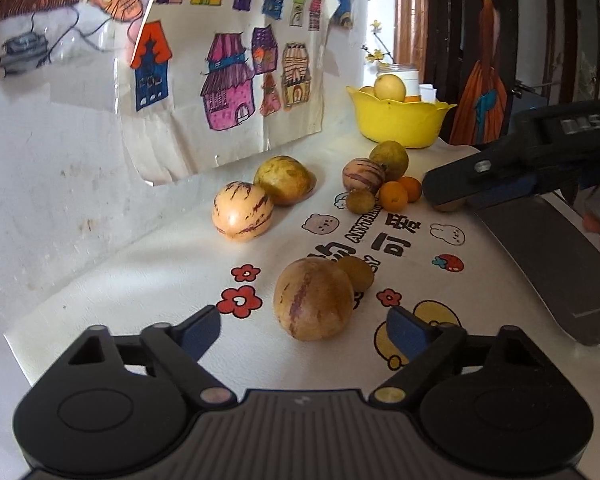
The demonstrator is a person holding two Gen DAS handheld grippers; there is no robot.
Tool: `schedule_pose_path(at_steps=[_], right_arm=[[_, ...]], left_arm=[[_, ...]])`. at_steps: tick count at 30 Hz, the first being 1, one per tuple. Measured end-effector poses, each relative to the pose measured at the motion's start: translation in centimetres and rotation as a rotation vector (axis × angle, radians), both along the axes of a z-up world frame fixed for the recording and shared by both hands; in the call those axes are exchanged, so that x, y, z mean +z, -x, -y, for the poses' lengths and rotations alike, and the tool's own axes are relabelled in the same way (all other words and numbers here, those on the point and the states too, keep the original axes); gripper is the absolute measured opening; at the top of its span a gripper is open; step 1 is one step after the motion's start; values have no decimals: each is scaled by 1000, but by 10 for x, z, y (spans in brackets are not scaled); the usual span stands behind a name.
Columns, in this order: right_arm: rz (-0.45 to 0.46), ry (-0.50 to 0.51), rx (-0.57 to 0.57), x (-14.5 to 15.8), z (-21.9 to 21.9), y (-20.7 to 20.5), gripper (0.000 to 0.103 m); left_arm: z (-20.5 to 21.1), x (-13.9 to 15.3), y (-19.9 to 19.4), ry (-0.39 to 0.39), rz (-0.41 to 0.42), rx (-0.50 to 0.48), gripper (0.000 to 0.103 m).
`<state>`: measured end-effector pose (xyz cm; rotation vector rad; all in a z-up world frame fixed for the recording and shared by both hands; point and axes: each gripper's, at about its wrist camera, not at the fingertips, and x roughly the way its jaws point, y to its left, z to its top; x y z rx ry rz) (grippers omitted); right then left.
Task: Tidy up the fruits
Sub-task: 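Grasp the brown melon with left tool while right tool grasps small brown fruit, then carry the melon in left tool over the tray while right tool carries its fruit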
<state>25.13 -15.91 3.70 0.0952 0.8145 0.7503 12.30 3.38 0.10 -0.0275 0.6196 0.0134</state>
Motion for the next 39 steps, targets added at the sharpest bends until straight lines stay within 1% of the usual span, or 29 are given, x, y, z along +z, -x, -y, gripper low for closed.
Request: schedule_pose_path(at_steps=[2, 5, 10, 13, 17, 21, 28, 31, 35, 39], right_arm=[[-24, 4, -7, -6, -9, -8, 86], [-25, 19, -23, -13, -19, -17, 80], [-56, 23, -69, -27, -30, -37, 69], [-41, 47, -96, -36, -35, -44, 62], [-24, 53, -130, -44, -38, -51, 56], [2, 49, -149, -50, -42, -55, 52], [26, 72, -172, -53, -51, -63, 48], [22, 80, -187, -55, -52, -67, 42], [36, 87, -207, -57, -51, -69, 31], [32, 80, -204, -56, -50, -68, 30]], left_arm=[[-1, 0, -3, 4, 5, 17, 87], [0, -1, -6, 11, -1, 22, 82], [-1, -4, -12, 35, -19, 19, 71], [-4, -4, -15, 53, -28, 23, 66], [-10, -5, -19, 118, -43, 21, 59], [-9, -5, -22, 124, -42, 20, 52], [-8, -4, -24, 125, -49, 19, 51], [-9, -4, -25, 128, -51, 20, 51], [-9, -4, -25, 128, -50, 21, 51], [-9, -4, -26, 126, -50, 21, 51]])
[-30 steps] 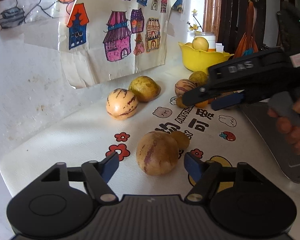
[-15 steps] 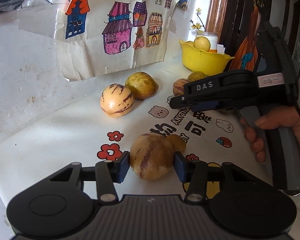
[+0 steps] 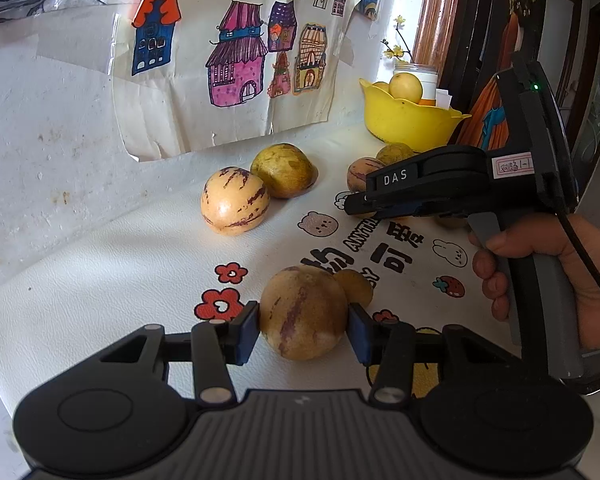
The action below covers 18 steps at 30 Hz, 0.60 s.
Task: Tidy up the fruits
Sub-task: 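Carry the melon in left tool over the tray while right tool carries its fruit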
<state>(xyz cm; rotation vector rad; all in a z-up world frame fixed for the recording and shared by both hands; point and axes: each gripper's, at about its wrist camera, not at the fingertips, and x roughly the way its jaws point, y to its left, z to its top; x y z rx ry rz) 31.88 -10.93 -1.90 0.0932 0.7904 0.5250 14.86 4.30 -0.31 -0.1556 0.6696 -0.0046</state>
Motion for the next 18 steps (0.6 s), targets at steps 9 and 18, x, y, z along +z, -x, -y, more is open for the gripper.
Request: schedule_pose_path(at_steps=[9, 18], right_arm=[[-27, -19, 84, 8, 5, 26, 30], [-44, -52, 131, 28, 37, 65, 30]], left_arm=[[1, 1, 3, 8, -6, 4, 49], [13, 8, 14, 36, -5, -22, 49]])
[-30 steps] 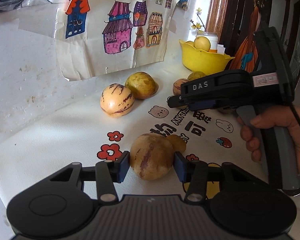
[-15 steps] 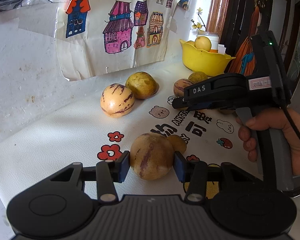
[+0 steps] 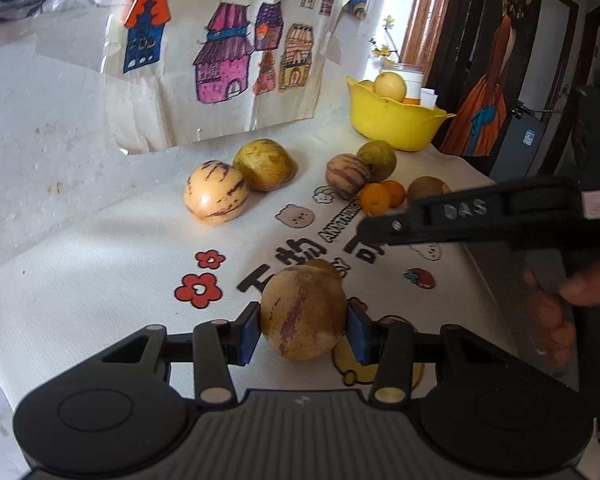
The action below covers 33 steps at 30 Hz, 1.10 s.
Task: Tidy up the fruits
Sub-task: 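Carry the melon in left tool over the tray while right tool carries its fruit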
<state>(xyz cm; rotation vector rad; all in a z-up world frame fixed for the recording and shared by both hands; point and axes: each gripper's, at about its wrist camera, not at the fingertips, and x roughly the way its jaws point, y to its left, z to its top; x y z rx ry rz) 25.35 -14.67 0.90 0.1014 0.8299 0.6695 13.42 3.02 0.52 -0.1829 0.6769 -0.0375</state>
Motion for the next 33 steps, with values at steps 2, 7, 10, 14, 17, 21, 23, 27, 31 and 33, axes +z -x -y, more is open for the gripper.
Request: schedule_pose_path(at_steps=[2, 7, 10, 14, 17, 21, 23, 27, 31, 33], right_arm=[[4, -5, -2, 6, 11, 8, 30], [27, -22, -36, 22, 51, 22, 30], [50, -21, -69, 27, 81, 29, 30], [98, 9, -121, 28, 123, 35, 30], [133, 32, -151, 26, 153, 36, 30], [243, 84, -177, 25, 183, 35, 31], [294, 118, -189, 24, 194, 32, 30], [358, 168, -191, 20, 207, 17, 30], [386, 219, -179, 10, 211, 0, 30], [389, 238, -166, 4, 211, -8, 30]], left_arm=[[5, 5, 2, -2, 9, -9, 49], [20, 13, -2, 29, 27, -42, 49], [32, 14, -10, 53, 30, -68, 49], [56, 18, -24, 46, 42, -108, 49], [74, 24, -37, 48, 67, -143, 49], [98, 31, -62, 81, 81, -189, 49], [110, 32, -77, 102, 77, -208, 49], [138, 31, -109, 117, 68, -249, 49], [161, 24, -137, 96, 78, -291, 49], [168, 19, -149, 94, 71, -306, 49]])
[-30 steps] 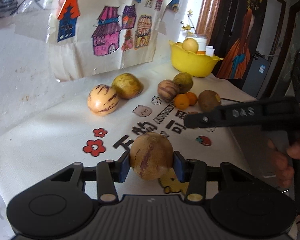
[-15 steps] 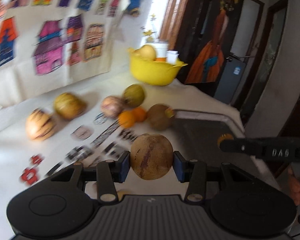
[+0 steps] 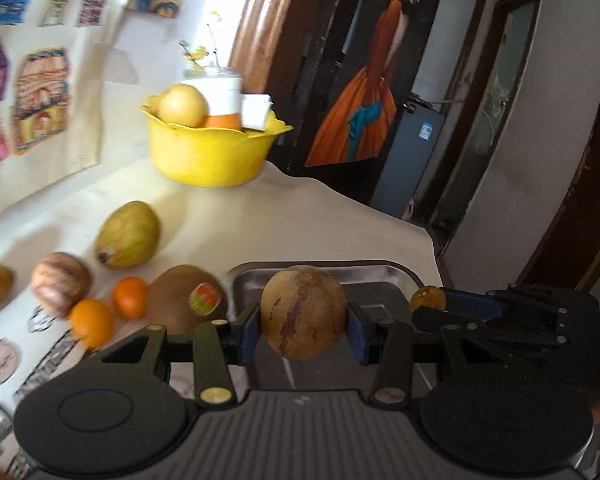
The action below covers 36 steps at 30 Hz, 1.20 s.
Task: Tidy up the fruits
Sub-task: 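Carry the melon in left tool over the tray while right tool carries its fruit, then open left tool to drop melon in tray while right tool releases its fruit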
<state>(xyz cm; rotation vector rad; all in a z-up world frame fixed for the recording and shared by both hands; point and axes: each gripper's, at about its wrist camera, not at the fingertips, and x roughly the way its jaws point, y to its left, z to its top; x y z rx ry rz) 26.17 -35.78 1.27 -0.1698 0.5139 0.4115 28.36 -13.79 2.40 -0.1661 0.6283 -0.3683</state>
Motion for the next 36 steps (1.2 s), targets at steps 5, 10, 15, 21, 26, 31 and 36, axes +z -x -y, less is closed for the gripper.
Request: schedule_pose_path(at_steps=[5, 10, 15, 21, 26, 31, 36], right_arm=[[-24, -3, -2, -12, 5, -16, 30], [-48, -5, 4, -20, 4, -26, 30], [-78, 16, -1, -24, 1, -36, 31], [-95, 18, 3, -27, 0, -37, 31], [-92, 17, -4, -27, -1, -37, 32], [-79, 12, -13, -27, 0, -33, 43], [-62, 4, -20, -21, 4, -23, 53]], left_arm=[[12, -13, -20, -31, -36, -6, 49], [18, -20, -29, -55, -59, -1, 49], [24, -24, -34, -92, -72, -3, 49], [25, -28, -36, -113, -81, -11, 49], [25, -31, -36, -113, -99, -6, 50], [22, -32, -38, -87, -111, -9, 51], [18, -27, -32, -64, -107, 0, 55]])
